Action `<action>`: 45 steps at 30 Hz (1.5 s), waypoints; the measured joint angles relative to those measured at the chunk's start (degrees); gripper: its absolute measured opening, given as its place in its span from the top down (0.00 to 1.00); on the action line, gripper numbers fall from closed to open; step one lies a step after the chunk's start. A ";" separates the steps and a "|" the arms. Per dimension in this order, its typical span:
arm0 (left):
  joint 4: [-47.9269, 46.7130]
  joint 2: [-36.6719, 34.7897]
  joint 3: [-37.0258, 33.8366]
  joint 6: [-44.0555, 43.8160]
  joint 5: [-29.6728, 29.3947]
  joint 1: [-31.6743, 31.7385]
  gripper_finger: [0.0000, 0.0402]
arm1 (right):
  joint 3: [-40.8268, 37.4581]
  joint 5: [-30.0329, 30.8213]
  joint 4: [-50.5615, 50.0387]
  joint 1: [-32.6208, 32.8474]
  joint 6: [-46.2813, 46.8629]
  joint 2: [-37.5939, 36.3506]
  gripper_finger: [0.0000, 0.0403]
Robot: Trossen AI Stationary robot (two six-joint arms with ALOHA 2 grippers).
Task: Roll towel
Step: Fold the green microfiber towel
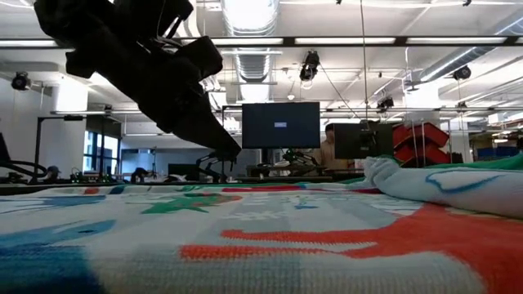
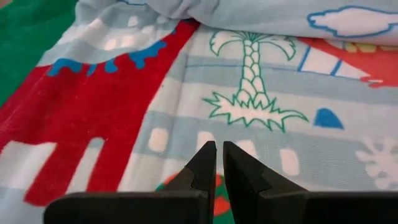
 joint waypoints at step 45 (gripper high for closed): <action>-11.21 13.57 18.60 4.90 6.11 0.02 0.97 | -3.03 29.22 2.49 -3.86 -12.65 -10.60 1.00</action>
